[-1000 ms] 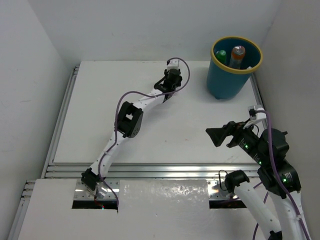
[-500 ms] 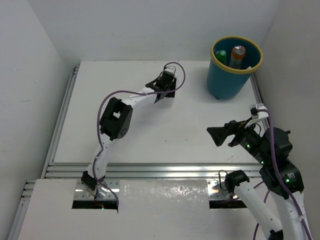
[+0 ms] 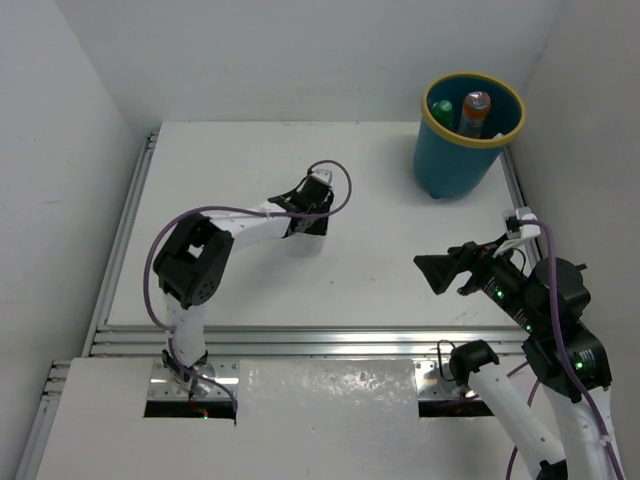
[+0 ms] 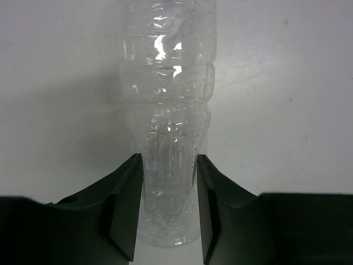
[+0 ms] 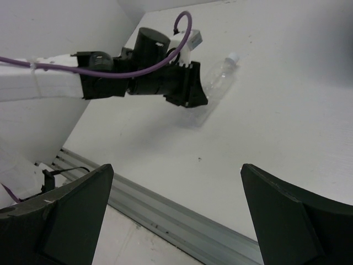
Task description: Put the plastic bottles in the bin
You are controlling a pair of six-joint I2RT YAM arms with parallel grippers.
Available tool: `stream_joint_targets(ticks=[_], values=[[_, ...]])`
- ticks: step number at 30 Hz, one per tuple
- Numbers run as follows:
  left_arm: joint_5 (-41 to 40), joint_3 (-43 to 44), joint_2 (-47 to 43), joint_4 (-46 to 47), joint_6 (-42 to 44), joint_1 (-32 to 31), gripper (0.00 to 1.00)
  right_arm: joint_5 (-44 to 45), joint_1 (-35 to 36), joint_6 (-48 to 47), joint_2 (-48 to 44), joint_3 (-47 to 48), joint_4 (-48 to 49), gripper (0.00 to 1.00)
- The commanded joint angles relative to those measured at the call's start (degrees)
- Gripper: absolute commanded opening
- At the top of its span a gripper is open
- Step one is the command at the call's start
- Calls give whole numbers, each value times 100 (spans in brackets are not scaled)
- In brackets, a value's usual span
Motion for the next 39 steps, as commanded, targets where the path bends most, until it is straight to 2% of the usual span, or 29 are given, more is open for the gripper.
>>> stream_joint_targets(ticks=[1,4,10,15,19,22,26,30,35,37,38,39], values=[[-112,-787,-675,-816,-247,-72,0,-36,10,79,247,-127,357,99],[-288,-1323,-1694,-465,-502,-125,0,-211,10,105,713,-382,665,99],[-332,-2666,-3409,641,-1099,-283,0,-677,10,930,1874,-1076,2421,99],[-8,-3292,-4220,1231,-1275,-433,0,-1608,71,1607,3181,-1209,4214,99],[309,-3688,-4862,1933,-1364,-643,0,-1812,326,2135,3887,-1122,5146,99],[737,-3890,-5240,2373,-1372,-749,0,-1741,782,2180,4247,-946,5393,99],[1248,-4075,-5504,2787,-1372,-802,0,-1785,1047,2373,4704,-805,5649,99],[1750,-4260,-5610,3262,-1478,-881,0,-1401,1363,2207,5003,-594,5378,99],[1996,-4357,-5575,3490,-1601,-916,0,-1100,1425,2153,5074,-444,5201,99],[2032,-4365,-5558,3500,-1610,-925,0,-1134,1434,2162,5092,-436,5306,89],[2032,-4357,-5540,3500,-1610,-925,0,-1170,1425,2162,5092,-436,5350,76],[1962,-4339,-5531,3439,-1592,-925,0,-1196,1425,2171,5092,-436,5420,35]])
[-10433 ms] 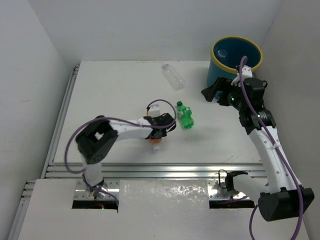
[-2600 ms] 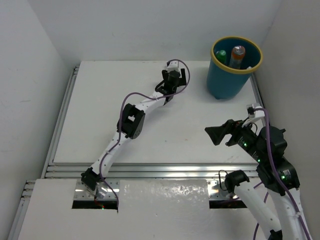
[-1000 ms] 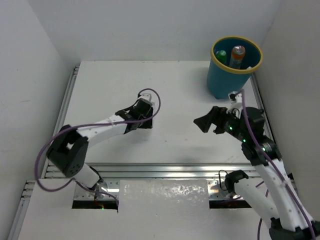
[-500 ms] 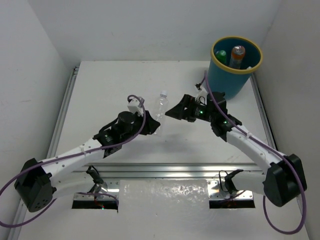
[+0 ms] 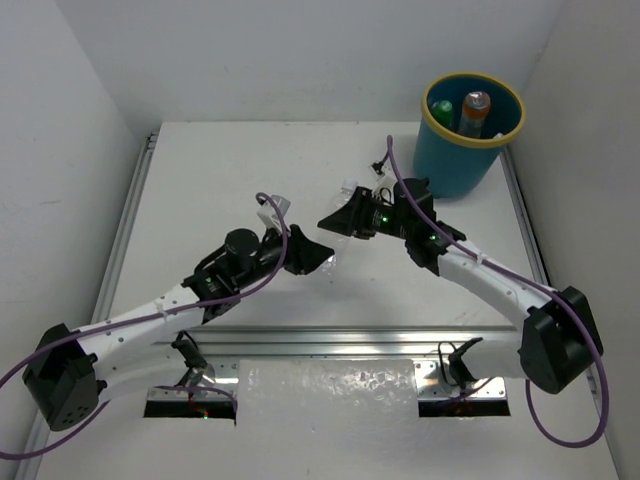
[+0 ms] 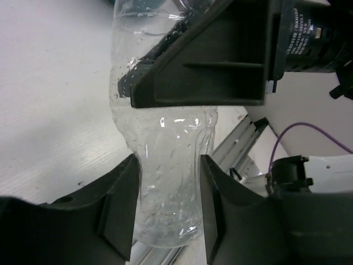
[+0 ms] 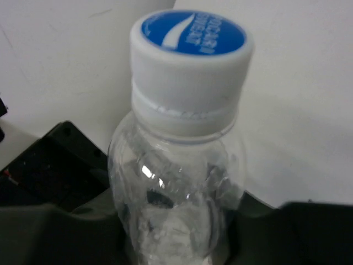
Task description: Put the plastic bottles in the bin
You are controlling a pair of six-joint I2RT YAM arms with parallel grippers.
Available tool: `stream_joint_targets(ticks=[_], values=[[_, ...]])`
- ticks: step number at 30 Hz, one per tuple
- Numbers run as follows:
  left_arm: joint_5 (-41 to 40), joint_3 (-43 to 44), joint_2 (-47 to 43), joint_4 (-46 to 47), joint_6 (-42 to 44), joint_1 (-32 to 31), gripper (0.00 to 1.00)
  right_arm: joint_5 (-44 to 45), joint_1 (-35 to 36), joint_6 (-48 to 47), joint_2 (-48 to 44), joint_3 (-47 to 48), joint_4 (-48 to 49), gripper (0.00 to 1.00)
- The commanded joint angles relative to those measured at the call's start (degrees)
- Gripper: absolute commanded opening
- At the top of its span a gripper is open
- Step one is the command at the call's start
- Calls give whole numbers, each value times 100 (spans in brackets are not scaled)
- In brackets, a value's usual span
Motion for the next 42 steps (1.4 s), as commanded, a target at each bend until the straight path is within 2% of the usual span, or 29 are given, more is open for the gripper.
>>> stream_joint_targets(ticks=[1,2,3,4,5,6,7,8,9,11,13,14,16,19,20,23,26,28,31,32,37,40,42], values=[[82,39,-21,379,-49,-62,0,47,20,40,-14,229,376,20],[-14,100,-12,308,-32,-62,1,21,11,49,-31,229,376,9],[-302,153,-3,90,-14,-62,14,-5,11,58,-40,237,350,0],[-462,214,5,-69,-5,-62,25,-14,11,40,-49,264,323,0],[-629,406,14,-244,12,-62,40,-6,20,-64,-84,307,271,0],[-1074,547,23,-664,21,-62,66,64,2,-178,-102,386,-25,0],[-1287,679,14,-946,21,-62,74,213,-7,-345,-119,683,-272,0],[-1524,1020,-3,-1628,13,-62,80,614,-33,-816,-145,886,-544,0],[-2049,1206,-38,-2018,-14,-62,82,845,-103,-1047,-154,1158,-1139,0],[-2561,1681,-240,-3104,-136,-62,88,1345,-217,-1740,-181,1905,-1678,0],[-3256,1945,-502,-3767,-207,-62,89,2014,-541,-2076,-128,2696,-2268,0],[-3650,2199,-583,-4467,-364,-62,89,2407,-813,-2374,2,2951,-2557,0],[-3811,2463,-793,-5181,-383,-62,89,2822,-1095,-2848,196,3678,-2761,0],[-3751,2474,-908,-5527,-164,-62,89,3857,-1482,-3526,723,4444,-2674,0],[-3716,2447,-900,-5720,-59,-62,89,4149,-1553,-4015,890,4604,-2456,0],[-3373,2132,-847,-5766,353,-62,86,5107,-1887,-4790,1540,5228,-2078,0],[-3268,1438,-1110,-5145,496,-44,87,5864,-2063,-5959,2085,5572,-764,0],[-2916,1559,-1146,-5142,575,-35,86,6154,-2168,-6505,2619,6052,-469,1],[-2855,1349,-1365,-4843,680,218,87,6358,-2406,-6517,3192,6861,-643,1],[-2723,1331,-1366,-4773,733,437,87,6323,-2458,-6421,3438,6960,-696,2],[-2309,1313,-1085,-4702,847,475,87,6191,-2678,-6113,3756,7207,-1065,5],[-2212,1331,-1032,-4711,891,475,87,5796,-2793,-5508,3757,7216,-1618,22],[-2195,1322,-1075,-4685,900,483,87,5620,-2889,-5357,3739,7163,-1838,25]])
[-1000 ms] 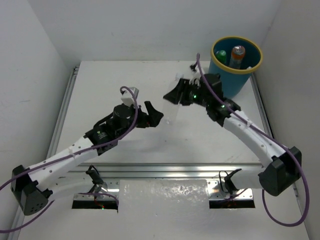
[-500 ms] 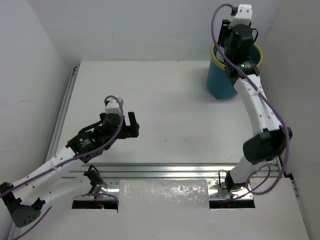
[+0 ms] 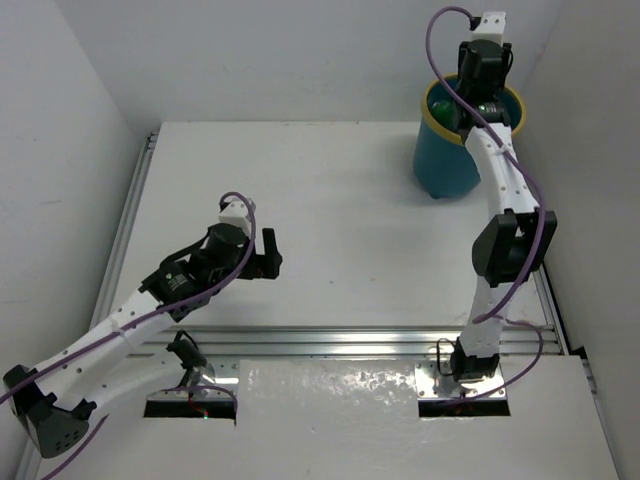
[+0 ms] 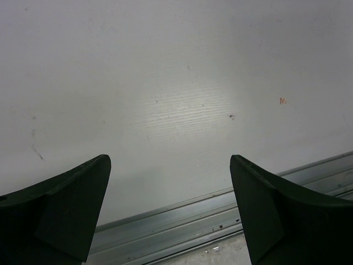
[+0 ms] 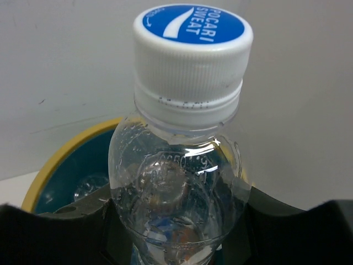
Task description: Put the plastic bottles in the bin
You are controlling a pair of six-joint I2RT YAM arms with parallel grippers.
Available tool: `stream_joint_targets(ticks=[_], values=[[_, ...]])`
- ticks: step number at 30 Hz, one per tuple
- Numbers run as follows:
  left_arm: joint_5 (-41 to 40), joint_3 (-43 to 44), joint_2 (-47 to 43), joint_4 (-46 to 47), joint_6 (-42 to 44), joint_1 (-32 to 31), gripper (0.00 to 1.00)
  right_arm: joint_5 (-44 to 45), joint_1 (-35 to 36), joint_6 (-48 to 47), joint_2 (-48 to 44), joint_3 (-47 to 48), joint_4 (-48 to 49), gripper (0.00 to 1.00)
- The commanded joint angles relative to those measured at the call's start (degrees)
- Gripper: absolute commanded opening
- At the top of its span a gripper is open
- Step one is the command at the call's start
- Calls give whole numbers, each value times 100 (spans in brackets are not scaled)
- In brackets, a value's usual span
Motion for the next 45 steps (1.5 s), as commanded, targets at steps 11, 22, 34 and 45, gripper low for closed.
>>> stream_joint_targets(ticks=[11,22,34,45], values=[[102,52,-81,279,135,79,87,-715,-542,1677,-402,956,-1598,99],[-1013,237,-370,-116,-348,1282,88,-1873,-551,2064,-1674,582,-2688,99],[-1628,649,-451,-187,-217,1626,90,-3826,-542,2407,-6199,-4692,-2319,99],[-3018,791,-1065,-214,-516,2074,94,-3630,90,2125,-8566,-6416,-2890,99]])
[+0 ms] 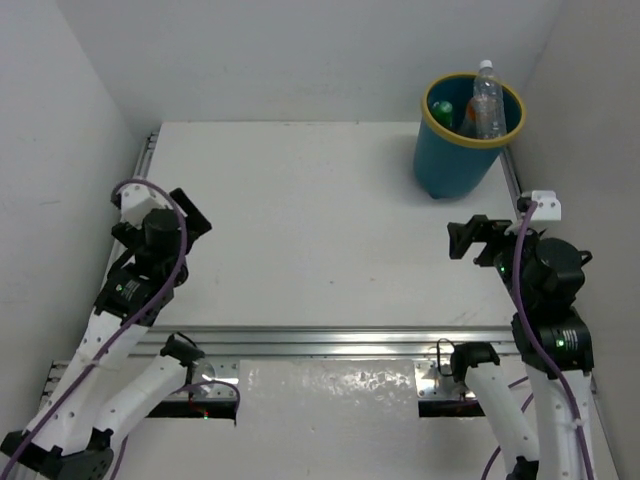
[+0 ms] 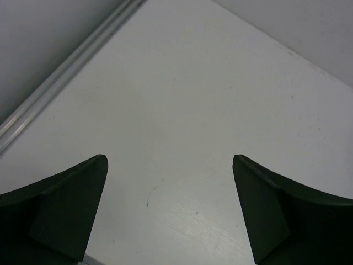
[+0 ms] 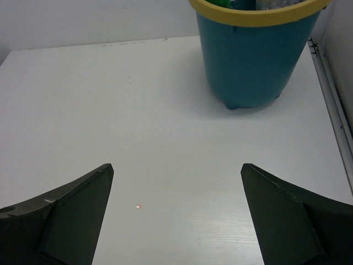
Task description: Put the plastic bottles in the bin
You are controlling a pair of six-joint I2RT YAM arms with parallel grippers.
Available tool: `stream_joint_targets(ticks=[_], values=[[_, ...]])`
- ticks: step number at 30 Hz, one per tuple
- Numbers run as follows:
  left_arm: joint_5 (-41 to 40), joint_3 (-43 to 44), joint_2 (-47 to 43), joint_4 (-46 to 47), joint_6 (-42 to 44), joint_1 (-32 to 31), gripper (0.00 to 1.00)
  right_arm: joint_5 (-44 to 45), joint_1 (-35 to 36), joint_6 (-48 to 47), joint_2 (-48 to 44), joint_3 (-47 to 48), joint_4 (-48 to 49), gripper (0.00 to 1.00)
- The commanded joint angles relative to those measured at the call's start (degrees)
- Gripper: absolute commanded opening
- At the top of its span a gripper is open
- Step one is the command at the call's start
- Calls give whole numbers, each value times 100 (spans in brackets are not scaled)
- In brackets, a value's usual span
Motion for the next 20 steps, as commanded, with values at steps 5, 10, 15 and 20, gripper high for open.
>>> stream_joint_targets(ticks=[5,10,15,20], values=[[-31,-325,-774,521,89,225,94,-671,45,231,-340,-651,-636,99],[312,-502,-582,451,142,225,96,-523,80,126,-622,-794,-715,99],[409,-484,-441,416,159,225,97,-390,150,135,-561,-733,-794,99],[497,-537,-520,512,230,225,98,-364,150,170,-535,-750,-768,99]])
